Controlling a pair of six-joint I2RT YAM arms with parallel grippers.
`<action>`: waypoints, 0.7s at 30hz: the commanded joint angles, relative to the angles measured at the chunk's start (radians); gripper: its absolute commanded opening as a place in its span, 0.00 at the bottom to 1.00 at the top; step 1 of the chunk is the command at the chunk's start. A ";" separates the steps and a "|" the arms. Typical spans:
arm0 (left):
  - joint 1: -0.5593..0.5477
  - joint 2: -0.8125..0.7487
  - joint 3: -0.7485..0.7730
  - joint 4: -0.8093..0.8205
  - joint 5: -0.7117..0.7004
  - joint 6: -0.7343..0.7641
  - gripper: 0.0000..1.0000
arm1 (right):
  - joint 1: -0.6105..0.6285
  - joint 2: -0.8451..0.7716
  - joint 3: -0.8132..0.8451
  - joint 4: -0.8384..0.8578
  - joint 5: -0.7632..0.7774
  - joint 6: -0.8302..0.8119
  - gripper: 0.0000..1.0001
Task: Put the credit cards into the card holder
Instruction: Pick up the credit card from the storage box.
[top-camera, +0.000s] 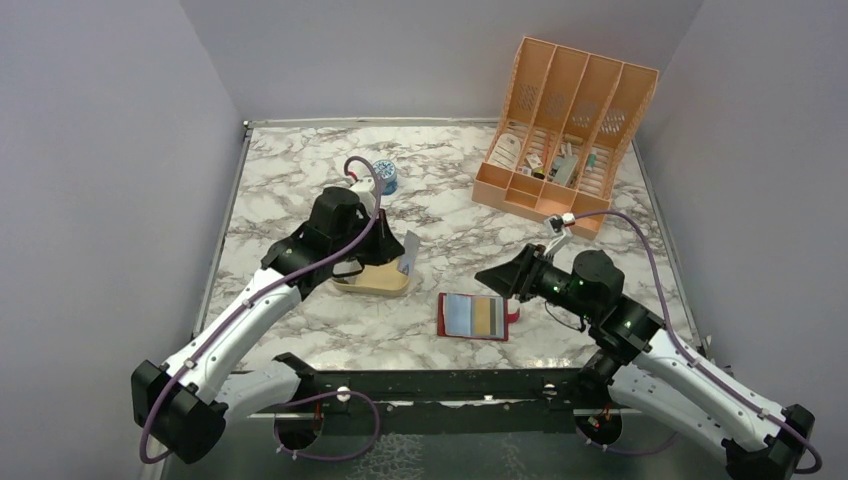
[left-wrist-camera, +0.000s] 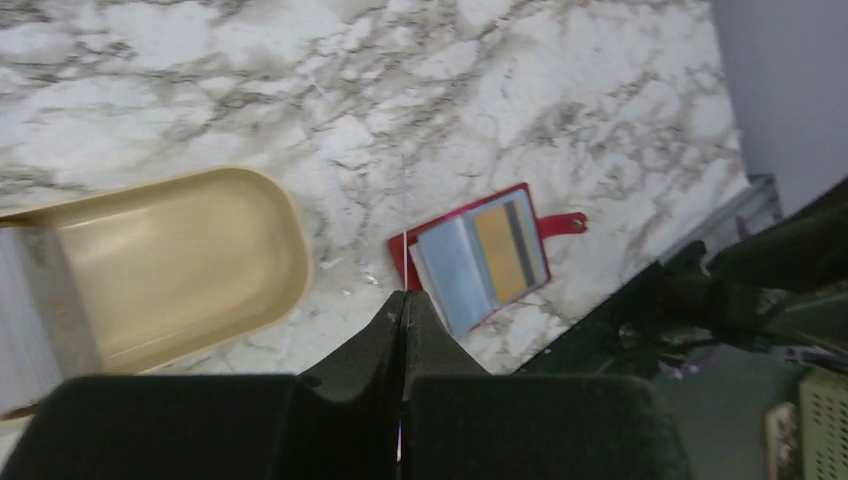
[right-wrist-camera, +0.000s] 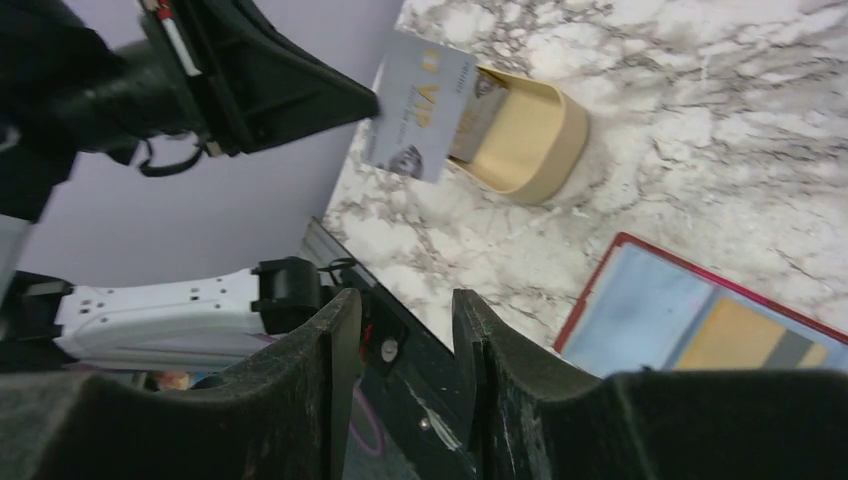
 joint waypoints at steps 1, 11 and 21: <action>0.005 -0.056 -0.095 0.262 0.294 -0.203 0.00 | 0.002 -0.004 -0.025 0.159 -0.085 0.076 0.39; 0.003 -0.111 -0.334 0.803 0.506 -0.617 0.00 | 0.002 0.141 -0.022 0.319 -0.173 0.151 0.42; -0.001 -0.111 -0.364 0.859 0.516 -0.674 0.00 | 0.002 0.205 -0.035 0.389 -0.189 0.198 0.46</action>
